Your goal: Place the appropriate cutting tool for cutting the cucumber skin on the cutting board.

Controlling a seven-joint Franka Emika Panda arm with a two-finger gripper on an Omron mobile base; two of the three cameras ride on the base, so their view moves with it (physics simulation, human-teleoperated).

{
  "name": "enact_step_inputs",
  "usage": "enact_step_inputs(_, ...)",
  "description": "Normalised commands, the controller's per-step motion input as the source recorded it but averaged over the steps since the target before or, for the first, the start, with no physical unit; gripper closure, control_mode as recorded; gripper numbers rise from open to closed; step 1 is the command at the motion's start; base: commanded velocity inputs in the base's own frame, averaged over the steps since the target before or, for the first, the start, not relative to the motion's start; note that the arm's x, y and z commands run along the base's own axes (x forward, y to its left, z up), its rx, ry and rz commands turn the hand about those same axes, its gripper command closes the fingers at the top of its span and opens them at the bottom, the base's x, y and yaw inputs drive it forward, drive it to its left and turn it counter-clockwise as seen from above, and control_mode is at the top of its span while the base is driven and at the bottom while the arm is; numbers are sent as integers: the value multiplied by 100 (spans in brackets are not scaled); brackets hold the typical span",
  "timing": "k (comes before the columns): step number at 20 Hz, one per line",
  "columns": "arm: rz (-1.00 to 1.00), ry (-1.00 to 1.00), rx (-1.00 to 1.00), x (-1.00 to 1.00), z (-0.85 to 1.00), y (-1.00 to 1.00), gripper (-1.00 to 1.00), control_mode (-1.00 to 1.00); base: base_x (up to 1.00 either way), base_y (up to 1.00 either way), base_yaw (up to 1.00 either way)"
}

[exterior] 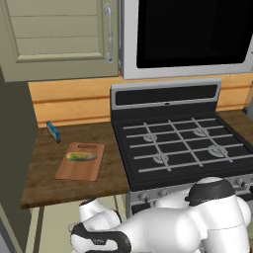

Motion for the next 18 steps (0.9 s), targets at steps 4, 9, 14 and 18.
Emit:
enact_step_inputs(4, 0, 0, 0, 71, 38, 23, -100, -100, 0, 0, 0)
enact_step_inputs(9, 0, 0, 0, 70, 9, 29, -100, -100, 0, 0, 0)
enact_step_inputs(14, 0, -7, -5, 37, -6, 37, -100, -100, 0, 0, 0)
enact_step_inputs(18, 0, -2, 0, 45, 0, 23, -100, -100, 0, 0, 0)
